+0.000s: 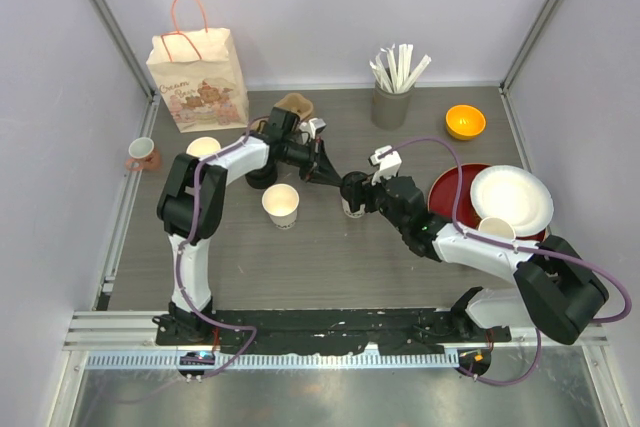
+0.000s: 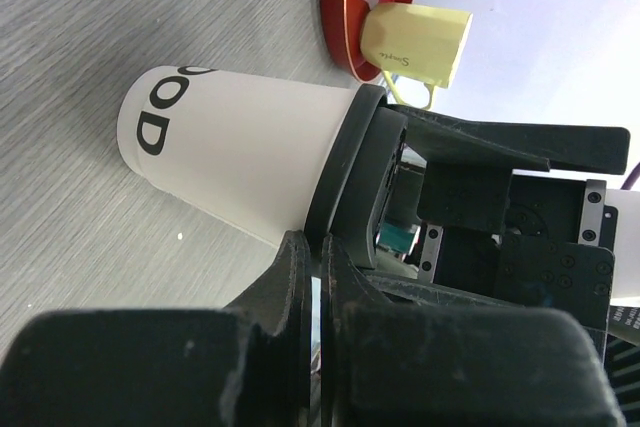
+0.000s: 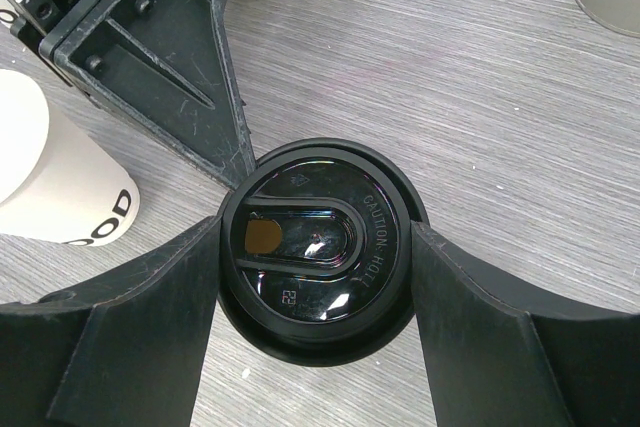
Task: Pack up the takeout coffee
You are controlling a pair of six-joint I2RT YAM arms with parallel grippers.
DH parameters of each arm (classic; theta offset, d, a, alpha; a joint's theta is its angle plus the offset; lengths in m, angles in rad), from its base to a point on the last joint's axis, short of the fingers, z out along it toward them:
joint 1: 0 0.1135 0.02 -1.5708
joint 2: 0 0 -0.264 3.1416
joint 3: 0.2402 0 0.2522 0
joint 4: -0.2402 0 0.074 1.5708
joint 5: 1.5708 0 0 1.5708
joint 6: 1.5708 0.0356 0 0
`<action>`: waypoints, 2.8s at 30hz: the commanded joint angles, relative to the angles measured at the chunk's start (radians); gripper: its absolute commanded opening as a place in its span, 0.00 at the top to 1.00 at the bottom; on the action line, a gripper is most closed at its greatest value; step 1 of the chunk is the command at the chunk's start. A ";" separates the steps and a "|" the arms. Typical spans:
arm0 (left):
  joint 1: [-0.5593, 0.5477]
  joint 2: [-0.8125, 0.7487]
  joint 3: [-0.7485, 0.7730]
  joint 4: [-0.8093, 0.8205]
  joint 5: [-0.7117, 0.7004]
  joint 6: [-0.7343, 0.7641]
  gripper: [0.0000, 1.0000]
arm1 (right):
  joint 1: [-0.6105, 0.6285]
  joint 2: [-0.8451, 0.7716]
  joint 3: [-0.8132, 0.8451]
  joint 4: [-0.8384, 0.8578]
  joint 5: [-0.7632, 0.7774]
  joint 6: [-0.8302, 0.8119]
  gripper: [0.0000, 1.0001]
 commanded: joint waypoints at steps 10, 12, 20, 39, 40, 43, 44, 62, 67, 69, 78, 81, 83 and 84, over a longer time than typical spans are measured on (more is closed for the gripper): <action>-0.022 0.016 0.146 -0.230 -0.228 0.192 0.77 | 0.000 0.045 -0.014 -0.238 -0.016 0.045 0.65; -0.022 0.013 0.194 -0.259 -0.225 0.210 0.70 | 0.000 0.042 -0.013 -0.241 -0.014 0.044 0.65; -0.007 -0.002 0.333 -0.329 -0.198 0.250 0.58 | 0.000 0.033 0.012 -0.280 0.028 0.034 0.65; 0.026 -0.028 0.347 -0.371 -0.213 0.299 0.56 | 0.000 0.034 0.156 -0.368 0.005 0.018 0.32; 0.029 -0.028 0.350 -0.371 -0.213 0.299 0.56 | -0.001 0.033 0.159 -0.371 0.007 0.015 0.31; 0.032 -0.031 0.347 -0.371 -0.211 0.301 0.56 | 0.000 0.027 0.174 -0.385 -0.004 0.013 0.27; 0.030 -0.033 0.346 -0.372 -0.210 0.304 0.56 | 0.000 0.027 0.177 -0.389 -0.008 0.013 0.26; 0.056 -0.041 0.335 -0.380 -0.211 0.311 0.54 | 0.000 -0.001 0.302 -0.480 -0.033 0.011 0.11; 0.062 -0.042 0.326 -0.382 -0.210 0.311 0.53 | 0.000 0.005 0.329 -0.488 -0.037 -0.001 0.11; 0.065 -0.044 0.323 -0.380 -0.208 0.313 0.53 | 0.000 0.007 0.335 -0.486 -0.039 -0.001 0.10; 0.070 -0.045 0.306 -0.377 -0.196 0.311 0.52 | -0.043 0.024 0.294 -0.484 -0.039 0.037 0.10; 0.070 -0.048 0.304 -0.379 -0.193 0.313 0.52 | -0.054 0.005 0.294 -0.477 -0.041 0.038 0.10; 0.070 -0.048 0.313 -0.383 -0.195 0.324 0.52 | -0.057 0.001 0.305 -0.477 -0.047 0.030 0.09; 0.070 -0.048 0.319 -0.389 -0.207 0.331 0.52 | -0.060 0.002 0.317 -0.477 -0.045 0.022 0.09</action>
